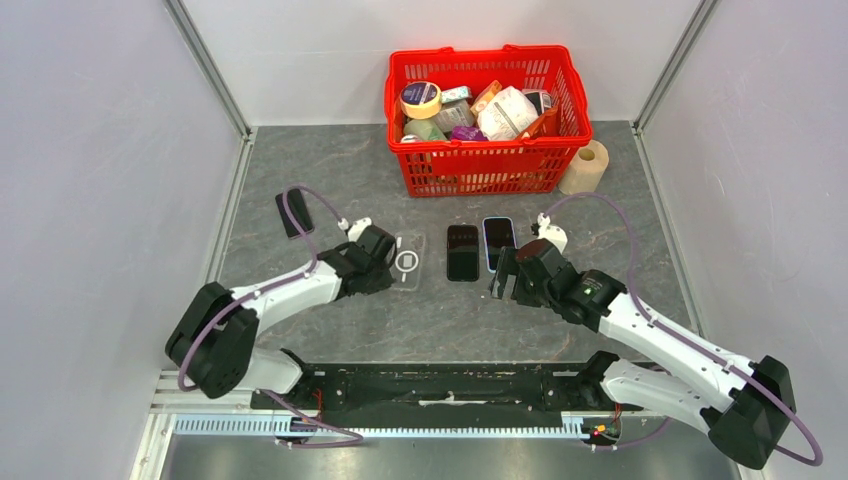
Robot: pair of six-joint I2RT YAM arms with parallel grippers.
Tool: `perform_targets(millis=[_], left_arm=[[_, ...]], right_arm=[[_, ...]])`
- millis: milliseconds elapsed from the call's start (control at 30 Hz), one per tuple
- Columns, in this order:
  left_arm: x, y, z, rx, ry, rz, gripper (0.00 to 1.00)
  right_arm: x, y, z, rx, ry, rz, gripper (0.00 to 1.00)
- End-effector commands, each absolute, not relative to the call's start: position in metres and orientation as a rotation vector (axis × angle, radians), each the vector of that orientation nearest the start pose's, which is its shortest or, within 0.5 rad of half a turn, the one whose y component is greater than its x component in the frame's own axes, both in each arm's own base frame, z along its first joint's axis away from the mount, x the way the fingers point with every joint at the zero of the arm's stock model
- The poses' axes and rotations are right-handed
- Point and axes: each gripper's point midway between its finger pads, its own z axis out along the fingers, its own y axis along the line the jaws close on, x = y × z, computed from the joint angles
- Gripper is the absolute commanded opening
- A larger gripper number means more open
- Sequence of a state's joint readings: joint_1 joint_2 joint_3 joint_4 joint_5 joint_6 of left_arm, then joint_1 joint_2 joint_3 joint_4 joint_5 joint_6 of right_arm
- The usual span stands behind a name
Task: Put the phone into the phone case
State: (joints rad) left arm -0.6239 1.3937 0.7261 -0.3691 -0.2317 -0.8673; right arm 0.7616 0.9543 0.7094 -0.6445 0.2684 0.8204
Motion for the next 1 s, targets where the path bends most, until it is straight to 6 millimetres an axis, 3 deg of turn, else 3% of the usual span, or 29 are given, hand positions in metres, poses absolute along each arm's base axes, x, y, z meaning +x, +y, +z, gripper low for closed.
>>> perform_targets(millis=[0, 200, 367, 667, 767, 867, 967], left_arm=[[0.231, -0.183, 0.044, -0.455, 2.528, -0.306, 0.02], [0.190, -0.186, 0.048, -0.530, 2.506, -0.289, 0.02], [0.168, -0.182, 0.047, -0.611, 2.473, -0.225, 0.02], [0.160, -0.185, 0.038, -0.621, 2.468, -0.130, 0.04], [0.163, -0.188, 0.040, -0.586, 2.471, -0.121, 0.19], [0.167, -0.190, 0.047, -0.557, 2.455, -0.126, 0.50], [0.173, -0.188, 0.058, -0.537, 2.420, -0.127, 0.67]], right_arm=[[0.209, 0.166, 0.128, 0.194, 2.398, 0.376, 0.99], [0.211, 0.171, 0.123, 0.189, 2.410, 0.382, 0.99], [0.212, 0.175, 0.120, 0.181, 2.421, 0.395, 0.99], [0.209, 0.174, 0.118, 0.186, 2.426, 0.401, 0.99], [0.209, 0.175, 0.118, 0.188, 2.427, 0.406, 0.99], [0.208, 0.174, 0.119, 0.188, 2.422, 0.412, 0.99], [0.208, 0.175, 0.121, 0.184, 2.420, 0.418, 0.99]])
